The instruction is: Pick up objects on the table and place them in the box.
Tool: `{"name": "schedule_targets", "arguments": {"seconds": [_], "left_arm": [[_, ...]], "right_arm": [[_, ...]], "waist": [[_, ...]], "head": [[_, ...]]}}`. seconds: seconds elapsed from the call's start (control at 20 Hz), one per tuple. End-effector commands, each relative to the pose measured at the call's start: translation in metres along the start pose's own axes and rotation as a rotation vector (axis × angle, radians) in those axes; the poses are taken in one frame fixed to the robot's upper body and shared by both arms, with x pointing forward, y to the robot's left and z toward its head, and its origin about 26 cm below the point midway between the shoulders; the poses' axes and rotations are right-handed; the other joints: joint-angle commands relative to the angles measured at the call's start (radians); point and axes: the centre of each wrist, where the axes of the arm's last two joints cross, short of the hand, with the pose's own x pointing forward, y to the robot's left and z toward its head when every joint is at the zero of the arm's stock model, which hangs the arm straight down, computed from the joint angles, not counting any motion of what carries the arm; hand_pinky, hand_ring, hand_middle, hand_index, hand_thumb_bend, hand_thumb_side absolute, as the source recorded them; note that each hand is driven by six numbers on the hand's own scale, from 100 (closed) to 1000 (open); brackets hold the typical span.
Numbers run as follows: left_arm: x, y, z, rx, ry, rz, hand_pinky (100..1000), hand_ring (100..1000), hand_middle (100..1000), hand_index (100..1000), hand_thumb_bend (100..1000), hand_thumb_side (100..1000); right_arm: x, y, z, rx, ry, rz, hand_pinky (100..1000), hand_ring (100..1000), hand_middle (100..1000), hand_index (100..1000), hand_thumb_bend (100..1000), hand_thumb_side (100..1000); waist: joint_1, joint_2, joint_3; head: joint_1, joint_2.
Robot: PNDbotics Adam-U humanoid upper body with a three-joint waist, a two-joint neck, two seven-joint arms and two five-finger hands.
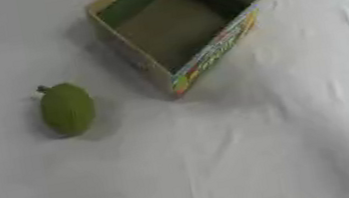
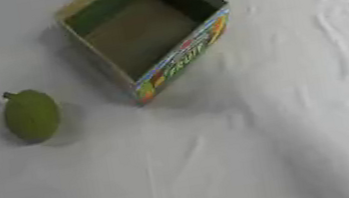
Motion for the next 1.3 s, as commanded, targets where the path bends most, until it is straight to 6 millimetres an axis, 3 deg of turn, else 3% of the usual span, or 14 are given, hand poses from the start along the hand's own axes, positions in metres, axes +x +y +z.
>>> {"name": "schedule_targets", "arguments": {"seconds": [0.05, 0.2, 0.45, 0.7, 0.95, 1.3], "left_arm": [[-0.013, 0.011, -0.009, -0.156, -0.076, -0.078, 847, 806, 797, 913, 100, 368], [-0.02, 0.005, -0.014, -0.263, -0.125, -0.1, 862, 821, 810, 916, 100, 373], [-0.04, 0.008, -0.019, -0.448, -0.201, -0.14, 916, 863, 836, 907, 194, 354], [-0.045, 0.009, -0.027, -0.558, -0.228, -0.173, 948, 888, 842, 911, 283, 364], [-0.043, 0.003, -0.04, -0.574, -0.259, -0.157, 941, 884, 851, 921, 254, 376], [-0.027, -0.021, -0.079, -0.546, -0.335, -0.067, 927, 876, 865, 936, 184, 384]], "right_arm": [[0.005, -0.005, -0.012, 0.017, -0.049, 0.009, 872, 762, 718, 826, 100, 470], [0.005, -0.004, -0.012, 0.019, -0.051, 0.002, 871, 763, 718, 826, 100, 470], [0.005, -0.004, -0.013, 0.023, -0.052, -0.002, 871, 763, 718, 826, 100, 470], [0.005, -0.003, -0.013, 0.024, -0.054, -0.007, 871, 763, 718, 826, 100, 470], [0.005, -0.003, -0.014, 0.024, -0.053, -0.011, 871, 763, 718, 825, 100, 470], [0.005, -0.003, -0.015, 0.022, -0.058, -0.018, 869, 762, 717, 825, 100, 472]], "waist": [[0.003, -0.022, -0.002], [0.002, -0.022, -0.006], [0.003, -0.023, -0.007], [0.004, -0.023, -0.009], [0.004, -0.025, -0.011], [0.002, -0.032, -0.011]], "head": [[0.011, -0.01], [0.014, -0.009], [0.013, -0.004], [0.012, -0.005], [0.012, -0.01], [0.019, -0.01]]}}
